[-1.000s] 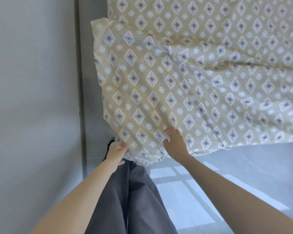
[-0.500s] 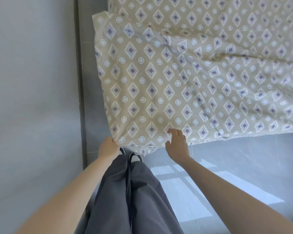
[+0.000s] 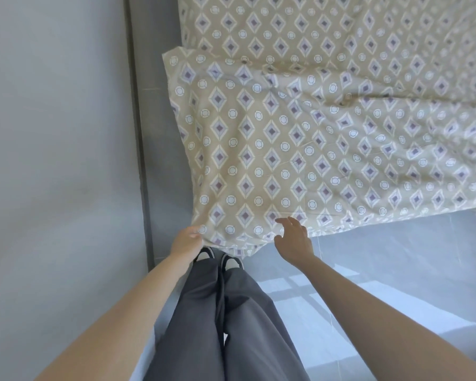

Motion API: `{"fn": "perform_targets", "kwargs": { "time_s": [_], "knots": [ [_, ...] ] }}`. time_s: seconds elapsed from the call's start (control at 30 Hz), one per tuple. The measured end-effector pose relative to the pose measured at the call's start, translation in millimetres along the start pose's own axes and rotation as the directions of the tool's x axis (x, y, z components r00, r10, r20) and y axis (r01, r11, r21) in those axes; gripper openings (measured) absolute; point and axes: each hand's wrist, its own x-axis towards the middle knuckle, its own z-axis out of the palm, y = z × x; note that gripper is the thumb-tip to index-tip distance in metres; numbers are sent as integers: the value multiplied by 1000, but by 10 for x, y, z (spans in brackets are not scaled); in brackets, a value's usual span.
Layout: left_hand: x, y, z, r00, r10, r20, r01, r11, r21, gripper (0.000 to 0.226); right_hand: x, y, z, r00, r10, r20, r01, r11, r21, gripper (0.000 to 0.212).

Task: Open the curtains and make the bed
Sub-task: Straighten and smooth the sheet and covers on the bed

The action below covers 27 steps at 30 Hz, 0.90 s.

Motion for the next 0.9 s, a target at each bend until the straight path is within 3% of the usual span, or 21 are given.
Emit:
{"fn": "perform_targets", "kwargs": {
  "time_s": [0.1,0.23,0.33,0.4,0.63,0.77,0.9],
  "knots": [
    [-136,132,88,999,34,21,-35,999,38,43,-114,-2,-76,1000,8,-28,-7,999,39,50],
    [-139,122,167,1000,-15,-27,14,999,-35,44,-172,-34,-165,998,-2,-60,10,992,122,44],
    [19,-87,206,991,-118,-60,110,987,-117,19,-95,-105,-87,992,-71,-105,88,983,162,39],
    [234,-281,252,980,-183,-74,169,972,-161,15,3,-158,44,980,-148,-131,167,975,147,37],
    [850,-621,451,992,-121,32,125,935,-332,70,280,-188,674,956,-278,-95,287,952,108,37],
    [1105,-673,527,989,-146,18,142,914,-379,91,357,-136,871,940,-277,-200,310,937,161,31],
    [1209,-698,554,981,-180,68,192,924,-331,45,393,-71,874,929,-303,-211,344,918,197,28]
  ]
}}
